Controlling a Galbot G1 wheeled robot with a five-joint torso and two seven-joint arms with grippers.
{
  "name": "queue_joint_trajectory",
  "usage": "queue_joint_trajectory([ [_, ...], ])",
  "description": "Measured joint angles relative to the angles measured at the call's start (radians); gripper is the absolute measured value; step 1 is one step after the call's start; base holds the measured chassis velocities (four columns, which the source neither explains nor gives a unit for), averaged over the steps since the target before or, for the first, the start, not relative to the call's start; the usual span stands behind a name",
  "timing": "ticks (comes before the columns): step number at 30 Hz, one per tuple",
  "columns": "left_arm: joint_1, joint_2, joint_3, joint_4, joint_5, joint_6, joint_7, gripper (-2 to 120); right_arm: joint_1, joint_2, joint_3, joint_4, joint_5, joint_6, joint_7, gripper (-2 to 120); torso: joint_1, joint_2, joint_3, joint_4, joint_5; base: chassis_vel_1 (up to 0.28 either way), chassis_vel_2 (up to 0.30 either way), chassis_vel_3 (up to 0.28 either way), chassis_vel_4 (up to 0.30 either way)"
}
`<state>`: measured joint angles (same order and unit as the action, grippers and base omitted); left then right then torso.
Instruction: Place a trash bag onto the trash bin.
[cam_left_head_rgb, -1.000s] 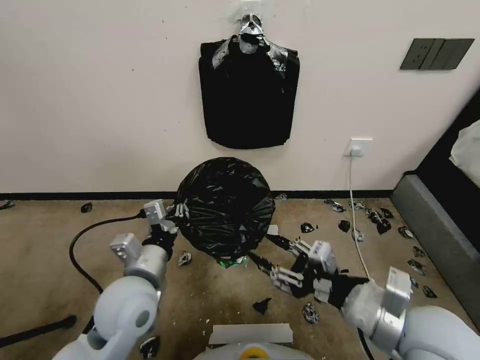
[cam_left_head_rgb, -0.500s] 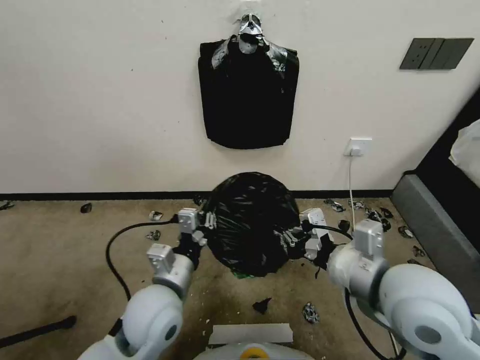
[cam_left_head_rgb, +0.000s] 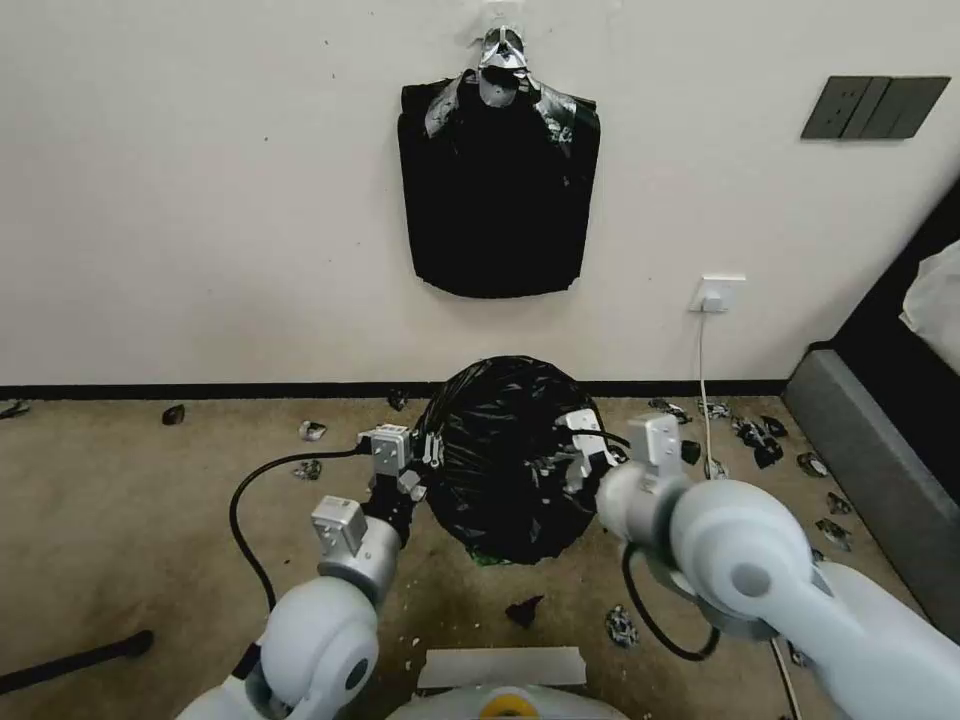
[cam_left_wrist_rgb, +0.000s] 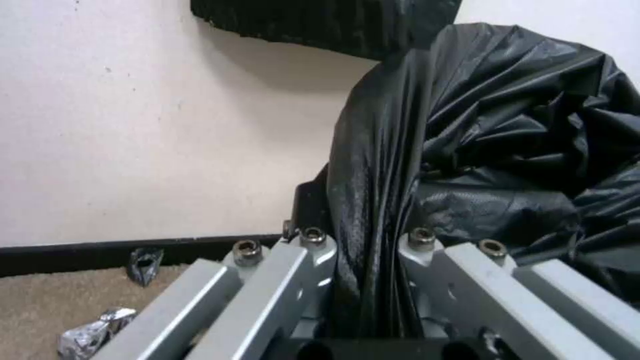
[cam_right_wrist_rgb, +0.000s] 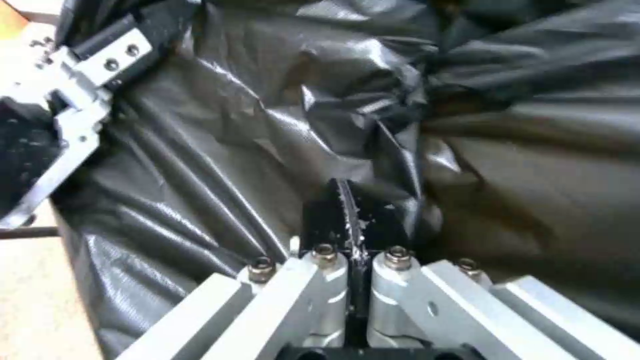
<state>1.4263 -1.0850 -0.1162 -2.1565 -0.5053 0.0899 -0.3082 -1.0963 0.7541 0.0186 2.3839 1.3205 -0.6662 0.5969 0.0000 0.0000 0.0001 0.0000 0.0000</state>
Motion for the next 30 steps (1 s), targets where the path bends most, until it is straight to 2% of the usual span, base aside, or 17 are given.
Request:
queue_joint_trajectory([
  [6, 0.005, -0.001, 0.001, -0.005, 0.02, 0.004, -0.001, 6, 0.135, 0.07, -0.121, -0.068, 0.066, -0.026, 0.129, 0, 0.0, 0.0, 0.0, 0.0001, -0.0002, 0.0, 0.0, 0.0, 0.0],
  [8, 0.005, -0.001, 0.001, -0.005, 0.02, 0.004, -0.001, 6, 0.135, 0.07, -0.121, -0.068, 0.066, -0.026, 0.129, 0, 0.0, 0.0, 0.0, 0.0001, -0.0002, 0.0, 0.0, 0.0, 0.0],
  [9, 0.012, -0.001, -0.001, -0.011, 0.025, 0.005, -0.001, 6, 0.172, 0.099, -0.169, -0.093, 0.07, -0.034, 0.164, 0, 0.0, 0.0, 0.0, 0.0, -0.0002, 0.0, 0.0, 0.0, 0.0],
  [15, 0.03, 0.0, -0.009, -0.038, 0.033, 0.008, 0.003, 6, 0.251, 0.175, -0.274, -0.175, 0.016, -0.037, 0.212, 0, 0.0, 0.0, 0.0, 0.0001, -0.0002, 0.0, 0.0, 0.0, 0.0],
  [30, 0.038, -0.002, -0.01, -0.052, 0.034, 0.013, 0.005, 6, 0.304, 0.225, -0.334, -0.29, -0.027, -0.055, 0.277, 0, 0.0, 0.0, 0.0, 0.0, -0.0002, 0.0, 0.0, 0.0, 0.0],
])
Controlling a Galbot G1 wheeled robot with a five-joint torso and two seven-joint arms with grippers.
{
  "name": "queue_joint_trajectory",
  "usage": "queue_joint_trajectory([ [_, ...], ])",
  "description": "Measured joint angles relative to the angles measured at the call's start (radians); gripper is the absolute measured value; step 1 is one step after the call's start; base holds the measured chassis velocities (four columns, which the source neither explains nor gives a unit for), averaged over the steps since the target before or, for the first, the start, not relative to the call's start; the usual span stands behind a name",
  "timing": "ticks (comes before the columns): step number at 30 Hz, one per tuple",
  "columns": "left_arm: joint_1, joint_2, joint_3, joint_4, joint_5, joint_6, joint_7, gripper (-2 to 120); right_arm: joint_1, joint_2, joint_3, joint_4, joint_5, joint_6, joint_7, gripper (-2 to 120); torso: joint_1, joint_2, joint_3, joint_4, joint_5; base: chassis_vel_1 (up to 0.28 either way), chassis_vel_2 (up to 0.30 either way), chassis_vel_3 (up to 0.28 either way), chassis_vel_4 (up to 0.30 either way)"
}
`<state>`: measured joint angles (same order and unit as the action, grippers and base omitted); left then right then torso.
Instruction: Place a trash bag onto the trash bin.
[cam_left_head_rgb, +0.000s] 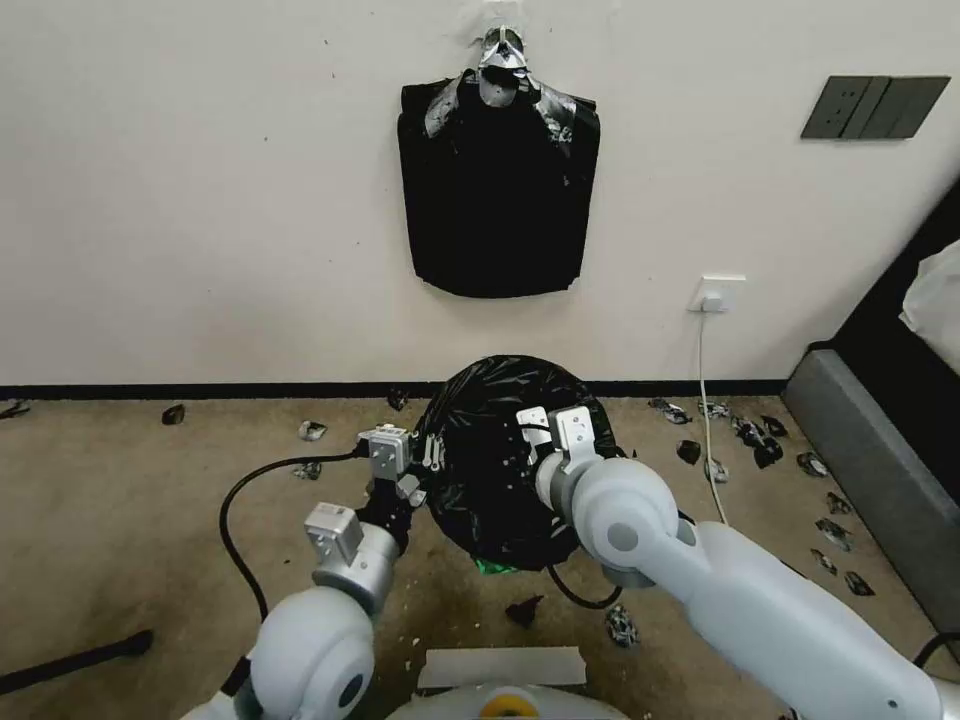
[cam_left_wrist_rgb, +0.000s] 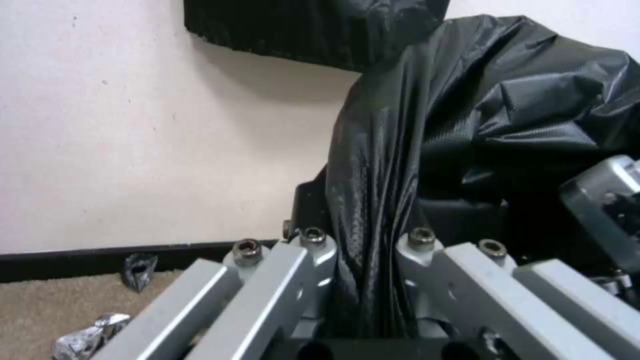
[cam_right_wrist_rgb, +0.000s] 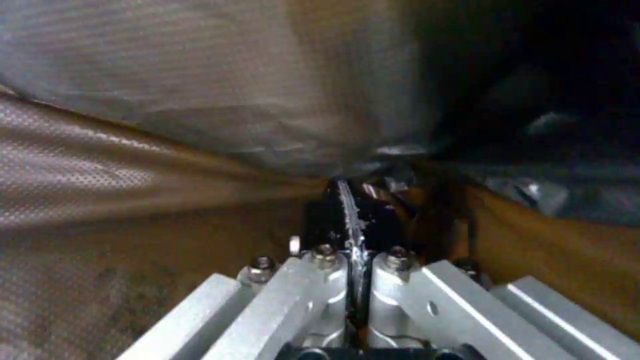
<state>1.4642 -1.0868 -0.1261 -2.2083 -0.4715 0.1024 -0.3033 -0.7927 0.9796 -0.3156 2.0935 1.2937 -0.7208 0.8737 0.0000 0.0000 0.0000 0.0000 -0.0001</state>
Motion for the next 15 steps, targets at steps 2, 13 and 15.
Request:
queue_joint_trajectory([
  [2, 0.003, 0.002, -0.001, -0.003, 0.0, 0.0, 0.001, 6, 0.009, 0.009, -0.01, -0.014, -0.011, 0.0, 0.012, 0, 0.0, 0.0, 0.0, 0.0, 0.0, 0.0, 0.0, 0.0, 0.0],
  [13, 0.008, -0.006, 0.003, -0.006, -0.001, 0.003, 0.001, 6, 0.028, 0.051, -0.063, -0.064, -0.08, -0.001, 0.049, 0, 0.0, 0.0, 0.0, 0.0, 0.0, 0.0, 0.0, 0.0, 0.0],
  [15, 0.009, -0.007, 0.003, -0.007, -0.001, 0.004, 0.001, 6, 0.029, 0.053, -0.07, -0.072, -0.088, -0.001, 0.049, 0, 0.0, 0.0, 0.0, 0.0, 0.0001, 0.0, 0.0, 0.0, 0.0],
])
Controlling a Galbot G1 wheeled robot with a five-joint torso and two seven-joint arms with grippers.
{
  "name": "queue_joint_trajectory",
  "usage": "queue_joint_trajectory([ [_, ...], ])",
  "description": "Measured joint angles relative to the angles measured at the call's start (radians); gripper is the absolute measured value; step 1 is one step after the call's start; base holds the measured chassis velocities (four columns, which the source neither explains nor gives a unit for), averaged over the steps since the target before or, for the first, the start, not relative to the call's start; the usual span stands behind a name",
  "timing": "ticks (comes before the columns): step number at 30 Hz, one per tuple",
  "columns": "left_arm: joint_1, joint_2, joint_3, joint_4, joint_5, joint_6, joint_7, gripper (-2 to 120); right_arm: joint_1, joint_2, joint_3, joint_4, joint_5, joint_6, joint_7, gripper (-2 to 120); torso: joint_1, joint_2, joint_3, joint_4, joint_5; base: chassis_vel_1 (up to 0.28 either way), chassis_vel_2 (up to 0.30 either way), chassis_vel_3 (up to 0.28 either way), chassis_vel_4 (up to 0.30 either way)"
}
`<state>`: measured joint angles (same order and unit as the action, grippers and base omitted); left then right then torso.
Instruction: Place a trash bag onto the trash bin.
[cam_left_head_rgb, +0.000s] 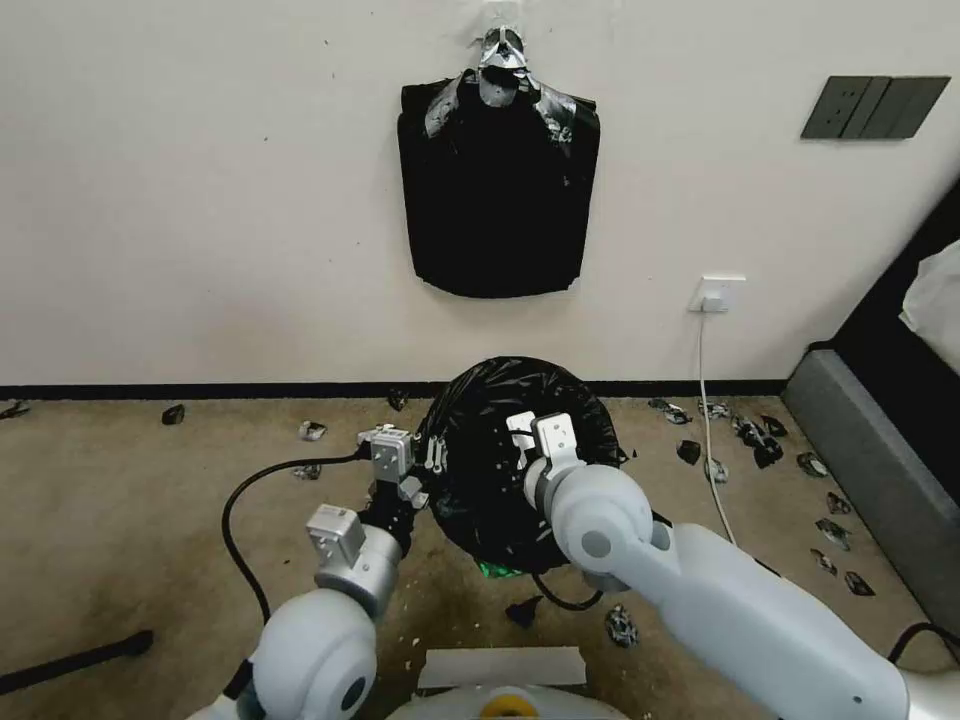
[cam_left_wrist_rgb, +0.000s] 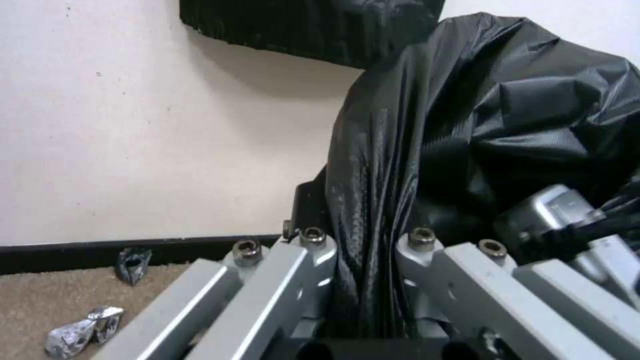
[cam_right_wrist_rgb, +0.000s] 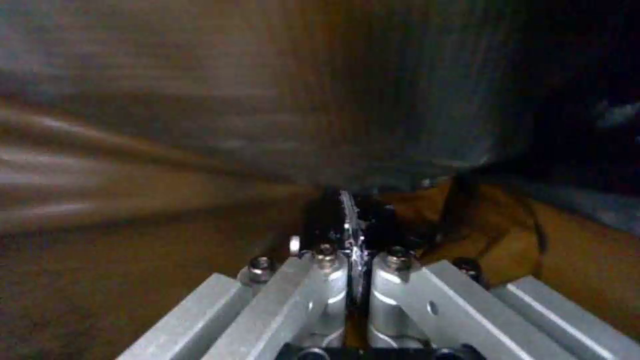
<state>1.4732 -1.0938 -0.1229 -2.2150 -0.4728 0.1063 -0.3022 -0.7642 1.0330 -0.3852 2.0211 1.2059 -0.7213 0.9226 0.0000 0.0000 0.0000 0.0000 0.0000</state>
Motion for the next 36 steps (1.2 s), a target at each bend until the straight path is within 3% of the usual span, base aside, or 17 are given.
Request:
queue_joint_trajectory([
  [36, 0.044, -0.014, 0.007, -0.03, 0.012, 0.007, 0.026, 6, -0.015, 0.046, -0.008, -0.135, -0.062, 0.001, -0.038, 0, 0.0, 0.0, 0.0, 0.0, 0.0, 0.0, 0.0, 0.0, 0.0],
])
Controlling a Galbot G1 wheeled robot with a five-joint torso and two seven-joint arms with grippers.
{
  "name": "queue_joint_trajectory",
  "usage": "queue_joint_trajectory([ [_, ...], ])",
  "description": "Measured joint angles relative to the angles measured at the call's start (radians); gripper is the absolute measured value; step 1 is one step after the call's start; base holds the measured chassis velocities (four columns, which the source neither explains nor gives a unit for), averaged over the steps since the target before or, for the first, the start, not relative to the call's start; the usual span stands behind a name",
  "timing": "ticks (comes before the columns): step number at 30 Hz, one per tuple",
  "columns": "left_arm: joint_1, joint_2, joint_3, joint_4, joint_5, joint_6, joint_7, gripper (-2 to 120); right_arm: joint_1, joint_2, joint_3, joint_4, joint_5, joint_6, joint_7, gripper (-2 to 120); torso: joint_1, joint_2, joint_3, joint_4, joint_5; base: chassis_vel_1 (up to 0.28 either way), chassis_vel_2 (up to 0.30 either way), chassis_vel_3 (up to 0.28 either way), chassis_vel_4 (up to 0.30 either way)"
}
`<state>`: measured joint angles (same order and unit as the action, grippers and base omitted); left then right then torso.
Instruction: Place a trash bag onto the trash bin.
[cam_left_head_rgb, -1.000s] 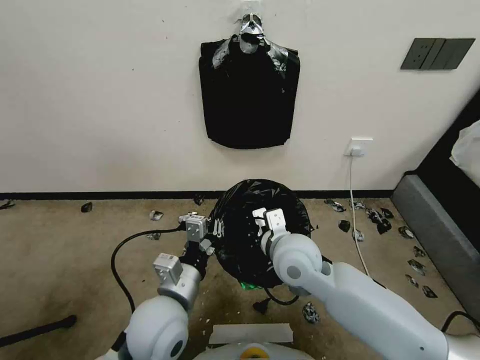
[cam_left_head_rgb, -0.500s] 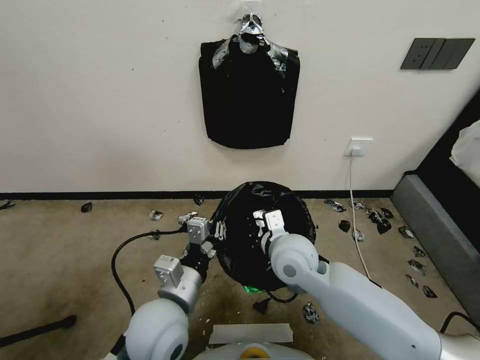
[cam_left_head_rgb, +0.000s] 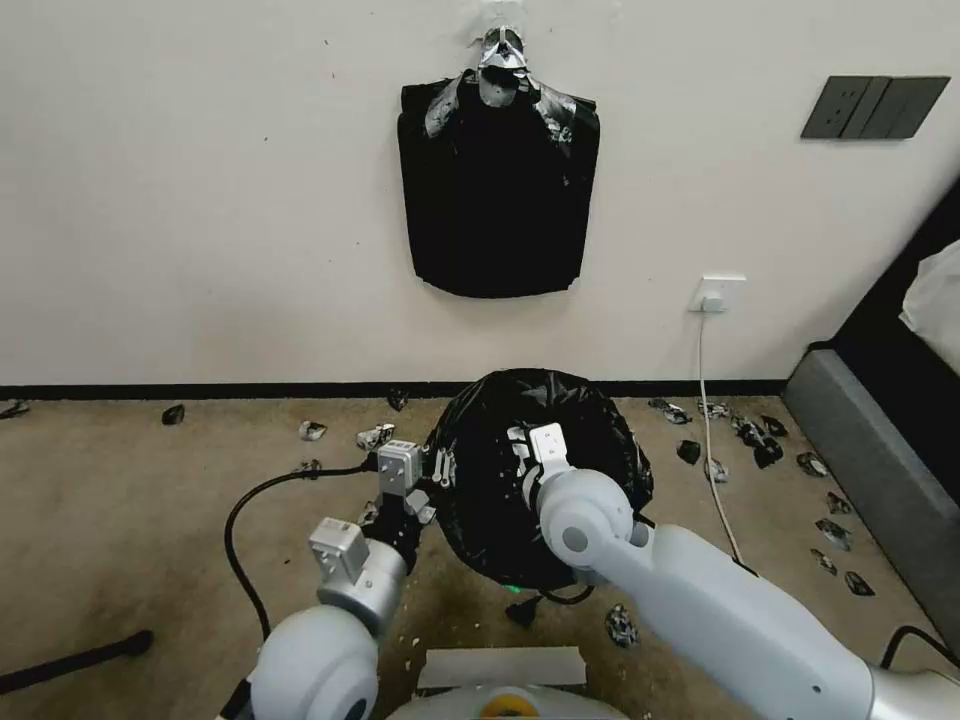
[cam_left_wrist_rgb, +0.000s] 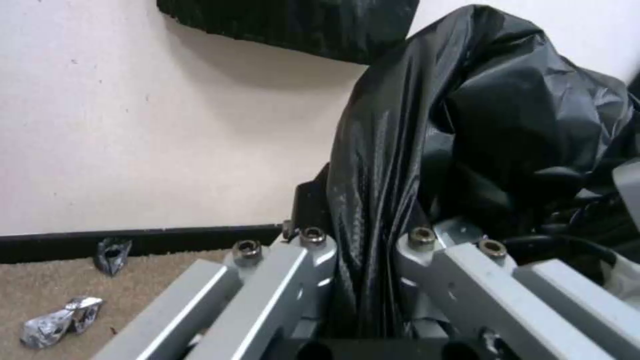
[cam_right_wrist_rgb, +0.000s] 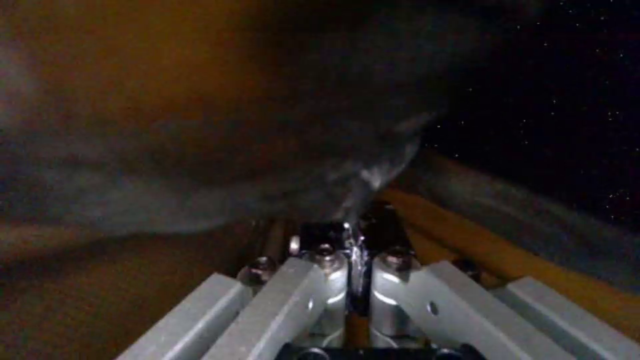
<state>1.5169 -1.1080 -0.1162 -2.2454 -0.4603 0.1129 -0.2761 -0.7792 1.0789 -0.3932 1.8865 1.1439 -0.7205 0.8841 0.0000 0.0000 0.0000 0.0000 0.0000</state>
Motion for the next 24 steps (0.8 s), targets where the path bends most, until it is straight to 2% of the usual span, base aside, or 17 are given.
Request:
queue_joint_trajectory([
  [12, 0.004, 0.003, -0.003, -0.006, 0.0, -0.001, 0.0, 6, -0.009, -0.005, 0.005, 0.001, 0.001, 0.0, -0.001, 0, 0.0, 0.0, 0.0, 0.0, 0.0, 0.0, 0.0, 0.0, 0.0],
  [16, 0.003, 0.004, -0.004, 0.002, -0.002, 0.0, -0.003, 6, -0.015, -0.023, 0.009, 0.028, 0.002, 0.0, -0.005, 0, 0.0, 0.0, 0.0, 0.0001, 0.0002, 0.0, 0.0, 0.0, 0.0],
  [17, 0.0, 0.004, -0.005, 0.012, -0.016, 0.01, -0.014, 6, -0.027, -0.051, 0.017, 0.07, 0.004, 0.0, -0.019, 0, 0.0, 0.0, 0.0, 0.0, 0.0001, 0.0, 0.0, 0.0, 0.0],
  [19, -0.003, 0.002, -0.005, 0.018, -0.027, 0.015, -0.023, 6, -0.032, -0.066, 0.02, 0.092, 0.005, 0.0, -0.027, 2, 0.0, 0.0, 0.0, 0.0001, 0.0003, 0.0, 0.0, 0.0, 0.0],
  [22, -0.027, -0.015, 0.0, 0.051, -0.108, 0.05, -0.069, 6, -0.068, -0.149, 0.052, 0.232, 0.007, 0.0, -0.09, 18, 0.0, 0.0, 0.0, 0.0, 0.0003, 0.0, 0.0, 0.0, 0.0],
  [23, -0.027, -0.015, 0.0, 0.051, -0.108, 0.05, -0.069, 6, -0.068, -0.149, 0.052, 0.232, 0.007, 0.0, -0.09, 18, 0.0, 0.0, 0.0, 0.0, 0.0003, 0.0, 0.0, 0.0, 0.0],
  [24, -0.036, -0.024, 0.004, 0.064, -0.139, 0.059, -0.086, 6, -0.084, -0.177, 0.069, 0.279, 0.007, 0.0, -0.119, 24, 0.0, 0.0, 0.0, 0.0, 0.0002, 0.0, 0.0, 0.0, 0.0],
])
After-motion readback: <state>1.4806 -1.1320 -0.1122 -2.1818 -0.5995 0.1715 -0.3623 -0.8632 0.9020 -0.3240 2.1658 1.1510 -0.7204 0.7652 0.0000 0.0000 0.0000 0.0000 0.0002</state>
